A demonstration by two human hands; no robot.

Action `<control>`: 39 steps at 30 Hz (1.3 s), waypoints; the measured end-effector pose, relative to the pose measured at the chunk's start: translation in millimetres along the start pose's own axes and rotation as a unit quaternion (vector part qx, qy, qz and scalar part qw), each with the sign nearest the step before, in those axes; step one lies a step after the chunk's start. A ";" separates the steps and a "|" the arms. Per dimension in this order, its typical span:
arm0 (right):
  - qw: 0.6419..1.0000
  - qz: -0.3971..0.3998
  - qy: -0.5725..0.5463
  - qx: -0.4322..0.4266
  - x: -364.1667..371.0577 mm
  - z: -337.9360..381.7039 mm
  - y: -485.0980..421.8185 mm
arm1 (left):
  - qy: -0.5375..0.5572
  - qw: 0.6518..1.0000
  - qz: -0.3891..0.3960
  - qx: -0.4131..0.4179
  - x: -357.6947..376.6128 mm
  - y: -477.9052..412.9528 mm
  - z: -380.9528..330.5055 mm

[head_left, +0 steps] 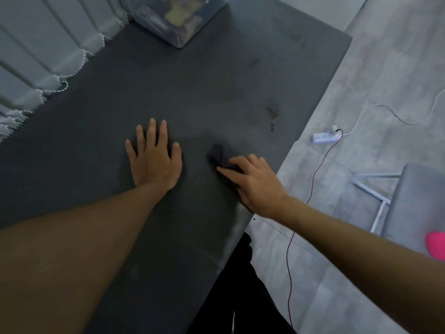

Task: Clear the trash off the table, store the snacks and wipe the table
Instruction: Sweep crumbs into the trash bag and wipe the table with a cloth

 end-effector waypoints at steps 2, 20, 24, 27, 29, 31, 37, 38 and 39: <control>0.999 -0.005 0.032 0.016 -5.6 -26.8 -10.4 | -0.005 1.000 0.001 0.003 -1.0 -11.8 -8.7; 0.902 -0.097 -0.059 0.416 -37.1 -165.2 -64.3 | -0.051 0.998 -0.008 -0.038 4.1 -25.8 -13.9; 0.979 -0.051 -0.078 0.179 -21.8 -97.9 -77.6 | -0.055 0.998 -0.005 -0.041 4.7 -25.6 -13.2; 1.000 -0.012 -0.021 0.014 -18.1 -87.2 -82.3 | -0.055 0.998 -0.003 -0.041 4.9 -25.3 -13.7; 0.995 -0.037 -0.004 0.092 -25.7 -115.6 -94.5 | -0.054 0.998 -0.001 -0.039 5.0 -26.0 -13.4; 0.962 -0.071 -0.049 0.259 -33.8 -148.4 -104.4 | -0.051 0.998 -0.001 -0.038 4.7 -26.2 -12.8; 0.992 -0.037 -0.074 0.097 -15.4 -75.9 -127.9 | -0.051 0.998 -0.003 -0.040 4.4 -26.9 -12.2; 0.998 -0.017 -0.064 0.023 -11.0 -63.3 -128.5 | -0.055 0.998 -0.002 -0.039 4.5 -26.7 -12.3; 0.999 -0.002 -0.045 -0.029 -10.4 -59.2 -131.4 | -0.055 0.998 0.000 -0.039 4.5 -26.7 -12.2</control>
Point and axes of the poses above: each hand's wrist, its own y-axis away from the middle knuckle, its own x-axis out of the palm, z = x × y, the point moved 7 cm from there along -y, towards the middle knuckle, and after that the axes turned 9 degrees about z, right-handed, at the moved point
